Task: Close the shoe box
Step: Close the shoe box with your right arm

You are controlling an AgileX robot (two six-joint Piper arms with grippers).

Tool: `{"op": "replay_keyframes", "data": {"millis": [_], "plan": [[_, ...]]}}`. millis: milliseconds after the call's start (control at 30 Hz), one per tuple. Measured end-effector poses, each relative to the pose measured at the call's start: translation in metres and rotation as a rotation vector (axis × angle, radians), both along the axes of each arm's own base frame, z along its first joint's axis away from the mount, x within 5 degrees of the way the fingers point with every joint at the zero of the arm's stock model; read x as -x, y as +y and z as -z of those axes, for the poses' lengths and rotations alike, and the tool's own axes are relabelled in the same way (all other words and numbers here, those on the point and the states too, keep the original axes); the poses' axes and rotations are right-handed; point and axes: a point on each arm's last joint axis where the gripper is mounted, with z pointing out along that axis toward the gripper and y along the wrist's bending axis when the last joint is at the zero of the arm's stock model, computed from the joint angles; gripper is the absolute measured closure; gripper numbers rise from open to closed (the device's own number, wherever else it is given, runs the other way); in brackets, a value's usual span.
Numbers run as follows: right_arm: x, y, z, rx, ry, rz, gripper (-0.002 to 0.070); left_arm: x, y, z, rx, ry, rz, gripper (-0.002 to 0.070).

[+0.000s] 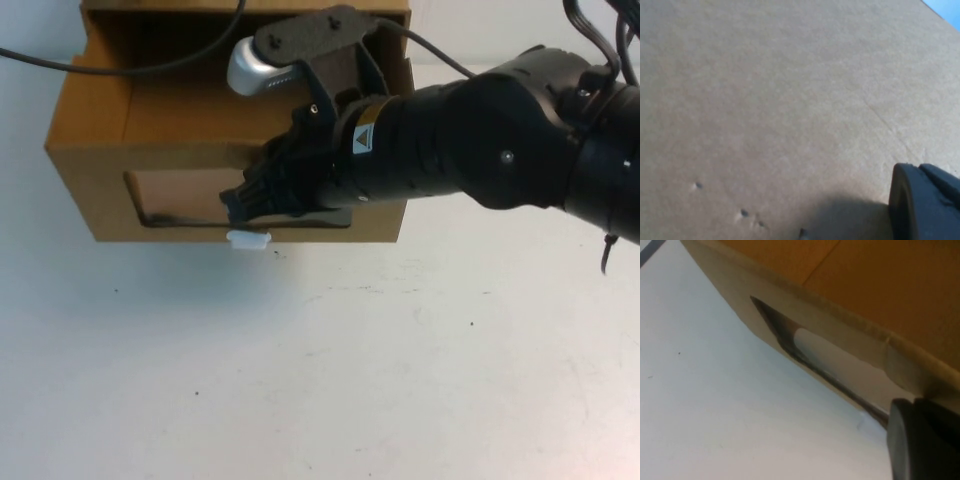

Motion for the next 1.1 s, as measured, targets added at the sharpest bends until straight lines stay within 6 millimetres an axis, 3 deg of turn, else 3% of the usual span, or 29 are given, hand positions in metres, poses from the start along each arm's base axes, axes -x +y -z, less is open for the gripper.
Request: {"op": "replay_keyframes", "data": {"millis": [233, 467, 733, 1100], "plan": [[-0.009, 0.009, -0.007, 0.002, -0.001, -0.005, 0.0687, 0.000, 0.000, 0.000, 0.004, 0.001, 0.001, 0.0680], [-0.024, 0.005, -0.023, -0.020, -0.038, 0.026, 0.0687, 0.000, 0.000, 0.001, 0.004, 0.002, 0.001, 0.0680], [-0.044, 0.014, -0.009, 0.012, -0.010, 0.038, 0.0687, 0.000, 0.000, 0.001, 0.004, 0.002, 0.001, 0.0680], [-0.069, 0.011, -0.022, -0.057, -0.072, 0.089, 0.0687, -0.001, 0.000, 0.001, 0.006, 0.005, 0.001, 0.0680]]}}
